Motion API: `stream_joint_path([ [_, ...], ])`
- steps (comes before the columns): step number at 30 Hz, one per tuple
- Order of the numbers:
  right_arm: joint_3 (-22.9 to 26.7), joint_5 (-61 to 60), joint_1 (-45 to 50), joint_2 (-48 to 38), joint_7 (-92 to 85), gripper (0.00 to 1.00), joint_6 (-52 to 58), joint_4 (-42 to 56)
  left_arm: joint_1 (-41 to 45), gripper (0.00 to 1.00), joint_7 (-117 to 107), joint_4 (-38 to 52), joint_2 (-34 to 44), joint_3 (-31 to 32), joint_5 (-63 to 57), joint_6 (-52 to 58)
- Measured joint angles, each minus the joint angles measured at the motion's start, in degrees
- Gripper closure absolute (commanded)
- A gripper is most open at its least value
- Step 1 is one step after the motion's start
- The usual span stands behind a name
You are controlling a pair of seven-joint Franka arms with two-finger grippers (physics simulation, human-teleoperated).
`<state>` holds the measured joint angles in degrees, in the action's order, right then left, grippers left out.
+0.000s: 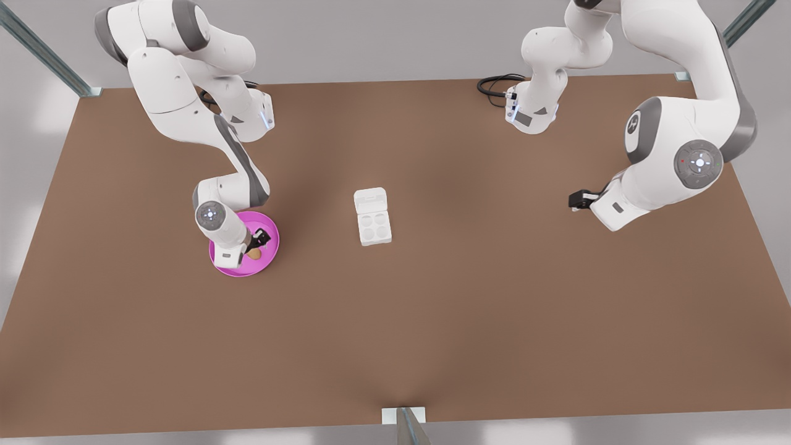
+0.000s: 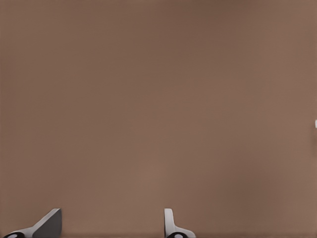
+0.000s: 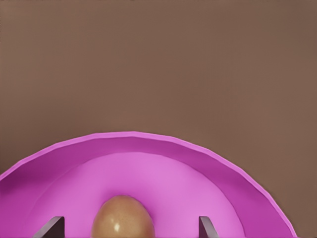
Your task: Pack egg into the box and close the box lid
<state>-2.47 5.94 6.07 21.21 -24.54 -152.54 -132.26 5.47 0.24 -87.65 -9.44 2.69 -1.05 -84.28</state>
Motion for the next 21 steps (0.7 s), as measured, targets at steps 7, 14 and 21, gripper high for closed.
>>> stream_joint_path([
  [7, 0.0, -0.4, -0.5, -0.3, -1.4, 0.00, -2.4, -2.3, 0.4, 0.00, -0.1, 1.5, -0.5, 0.1, 0.0, 0.1],
  [14, 0.0, -0.6, -0.4, 1.1, -2.4, 0.00, -4.0, -2.2, 0.7, 0.00, -0.2, 3.3, -0.4, 0.8, 0.1, 1.4],
  [21, -0.1, -0.7, -0.2, 0.9, -2.7, 0.00, -4.5, -3.3, 0.6, 0.00, -0.3, 3.4, -0.6, 0.8, 0.2, 1.9],
])
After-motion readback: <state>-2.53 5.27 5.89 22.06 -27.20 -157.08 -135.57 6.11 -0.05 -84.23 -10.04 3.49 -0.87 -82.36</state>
